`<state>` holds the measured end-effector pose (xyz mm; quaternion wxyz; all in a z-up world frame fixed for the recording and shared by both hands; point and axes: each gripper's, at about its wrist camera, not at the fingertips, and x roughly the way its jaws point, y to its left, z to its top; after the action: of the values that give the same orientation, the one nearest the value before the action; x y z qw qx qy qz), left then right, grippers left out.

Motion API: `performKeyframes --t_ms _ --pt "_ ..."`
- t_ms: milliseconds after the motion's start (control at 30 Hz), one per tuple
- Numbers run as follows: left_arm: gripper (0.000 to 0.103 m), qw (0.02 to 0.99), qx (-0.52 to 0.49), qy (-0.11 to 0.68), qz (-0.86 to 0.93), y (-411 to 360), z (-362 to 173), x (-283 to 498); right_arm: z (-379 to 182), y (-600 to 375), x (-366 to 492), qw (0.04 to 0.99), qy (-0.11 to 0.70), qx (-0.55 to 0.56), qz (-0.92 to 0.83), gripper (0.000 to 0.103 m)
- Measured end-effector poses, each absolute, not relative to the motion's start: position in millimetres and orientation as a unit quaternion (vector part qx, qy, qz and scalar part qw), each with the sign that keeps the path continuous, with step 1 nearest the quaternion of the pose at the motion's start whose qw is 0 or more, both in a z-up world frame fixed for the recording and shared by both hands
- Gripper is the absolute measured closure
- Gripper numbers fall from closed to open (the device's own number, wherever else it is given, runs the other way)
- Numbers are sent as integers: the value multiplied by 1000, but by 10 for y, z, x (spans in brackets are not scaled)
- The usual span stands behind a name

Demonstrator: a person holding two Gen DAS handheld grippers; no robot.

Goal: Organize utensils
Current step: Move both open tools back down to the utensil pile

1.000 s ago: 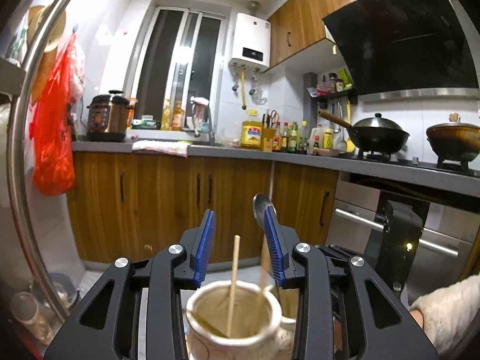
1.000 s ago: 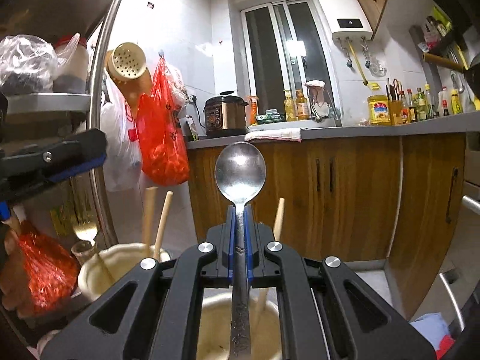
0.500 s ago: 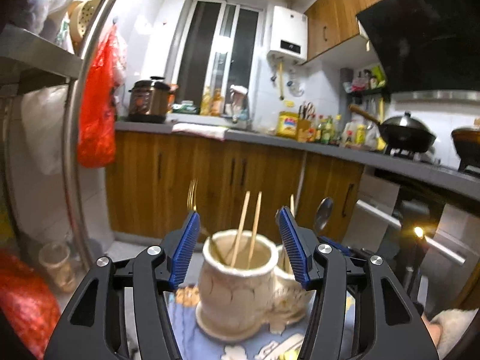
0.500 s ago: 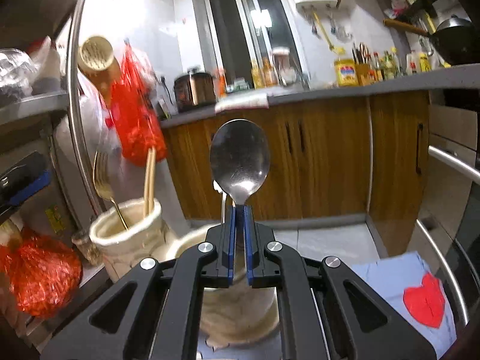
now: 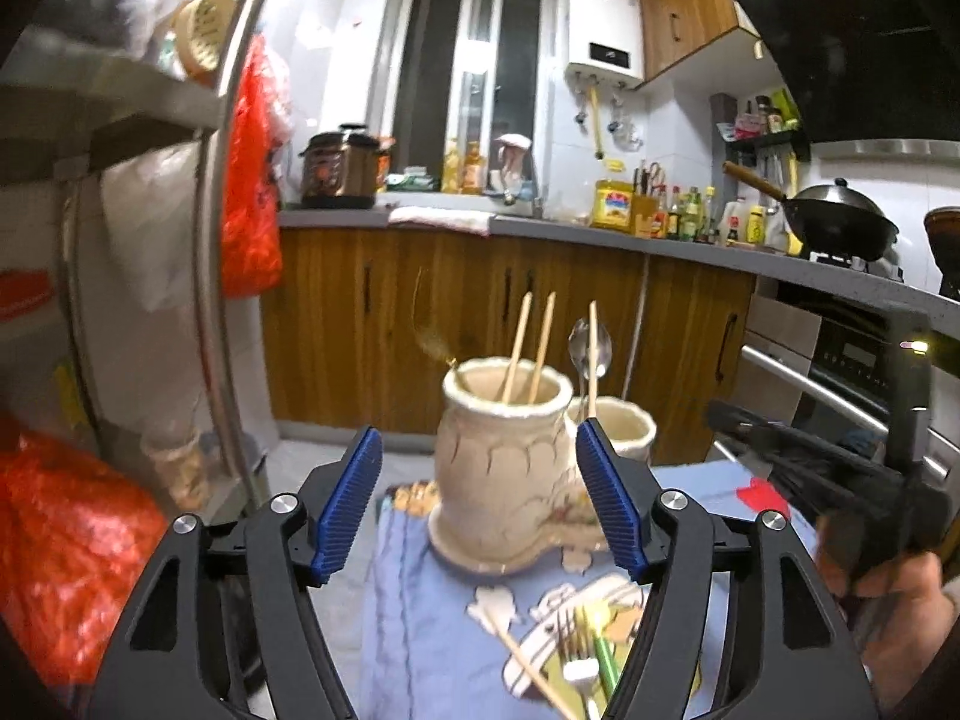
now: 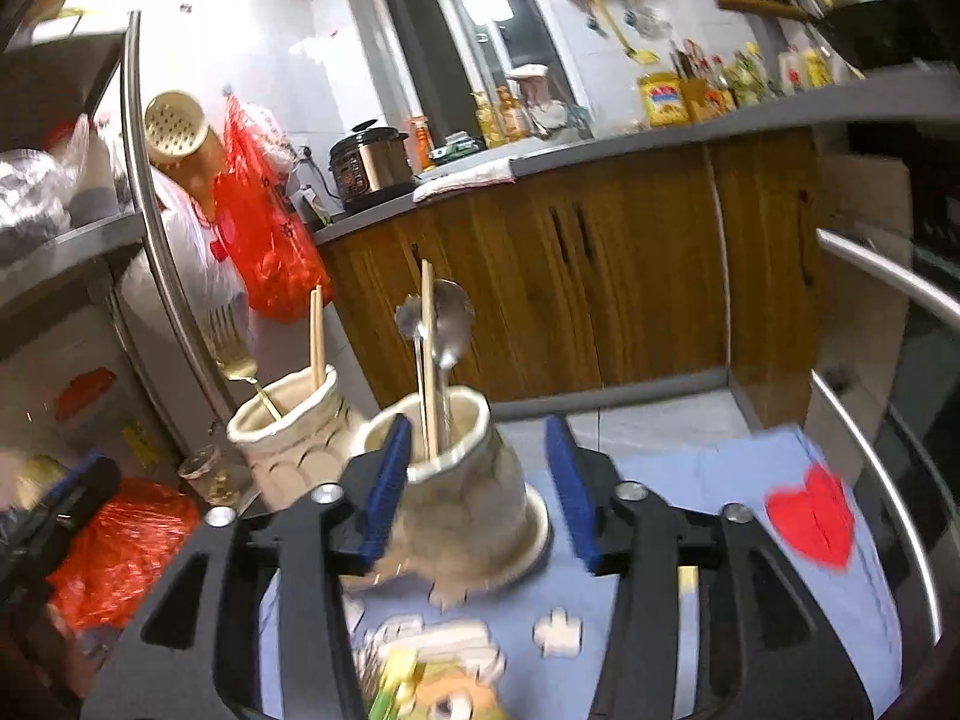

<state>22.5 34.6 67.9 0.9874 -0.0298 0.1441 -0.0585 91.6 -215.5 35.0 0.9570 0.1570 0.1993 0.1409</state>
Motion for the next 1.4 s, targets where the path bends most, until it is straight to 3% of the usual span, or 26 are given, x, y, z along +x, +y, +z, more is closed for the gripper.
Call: performKeyframes --t_ms 333,467,800,967,1200,1400 --pt "30 982 -35 183 -39 370 274 44 74 -2188 478 946 245 133 166 28" --pt "24 977 -34 207 -36 414 52 114 -23 -2078 434 941 260 111 186 27" --pt "20 957 -16 285 -47 422 -235 284 -267 -1667 476 917 324 28 230 28" --pt "18 956 -1 291 -46 396 -258 285 -335 -1571 502 911 337 13 236 36" --pt "17 953 -5 299 -53 429 -265 298 -386 -1453 588 895 366 24 254 62" --pt "17 951 -3 303 -61 429 -272 293 -438 -1327 643 884 387 20 262 71"
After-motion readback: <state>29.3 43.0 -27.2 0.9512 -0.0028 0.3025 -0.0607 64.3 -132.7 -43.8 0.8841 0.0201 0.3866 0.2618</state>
